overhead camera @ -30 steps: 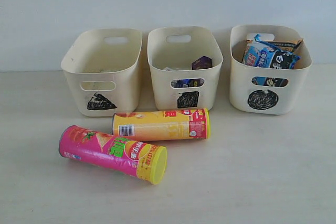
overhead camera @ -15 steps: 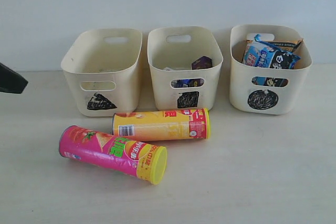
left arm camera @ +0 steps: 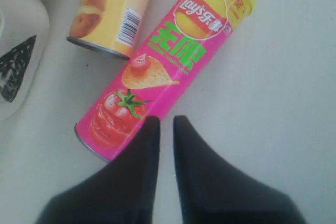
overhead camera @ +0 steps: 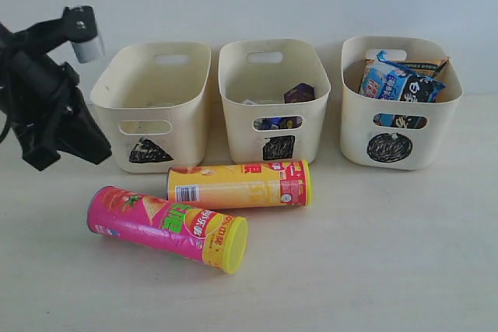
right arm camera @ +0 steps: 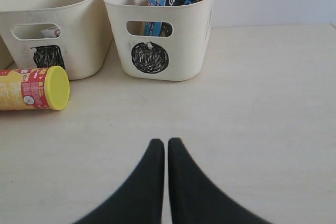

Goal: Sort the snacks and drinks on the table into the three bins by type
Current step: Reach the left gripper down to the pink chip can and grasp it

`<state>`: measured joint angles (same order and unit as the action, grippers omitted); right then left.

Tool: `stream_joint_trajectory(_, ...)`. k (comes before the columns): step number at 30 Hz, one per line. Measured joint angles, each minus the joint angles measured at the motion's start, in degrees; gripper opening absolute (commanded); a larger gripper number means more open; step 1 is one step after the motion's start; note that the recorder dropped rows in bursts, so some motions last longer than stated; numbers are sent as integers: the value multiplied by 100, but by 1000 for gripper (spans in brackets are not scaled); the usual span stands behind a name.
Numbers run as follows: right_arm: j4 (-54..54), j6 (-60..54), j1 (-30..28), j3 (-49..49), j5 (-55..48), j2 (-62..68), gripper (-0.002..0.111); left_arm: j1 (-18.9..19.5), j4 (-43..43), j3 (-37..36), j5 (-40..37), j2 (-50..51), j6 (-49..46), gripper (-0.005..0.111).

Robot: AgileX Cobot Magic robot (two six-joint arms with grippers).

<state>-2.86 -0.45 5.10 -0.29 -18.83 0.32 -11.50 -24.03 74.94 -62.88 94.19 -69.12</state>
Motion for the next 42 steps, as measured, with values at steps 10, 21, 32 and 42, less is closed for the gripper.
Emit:
stream_joint_trajectory(10,0,0,0,0,0,0,0,-444,674,483,-111,788,-636,73)
stream_joint_trajectory(21,0,0,0,0,0,0,0,-557,850,493,-151,1446,-1294,82)
stream_joint_trajectory(32,0,0,0,0,0,0,0,-557,954,493,221,1869,-1294,97)
stream_joint_trajectory(42,0,0,0,0,0,0,0,-920,1390,495,783,2232,-1261,96)
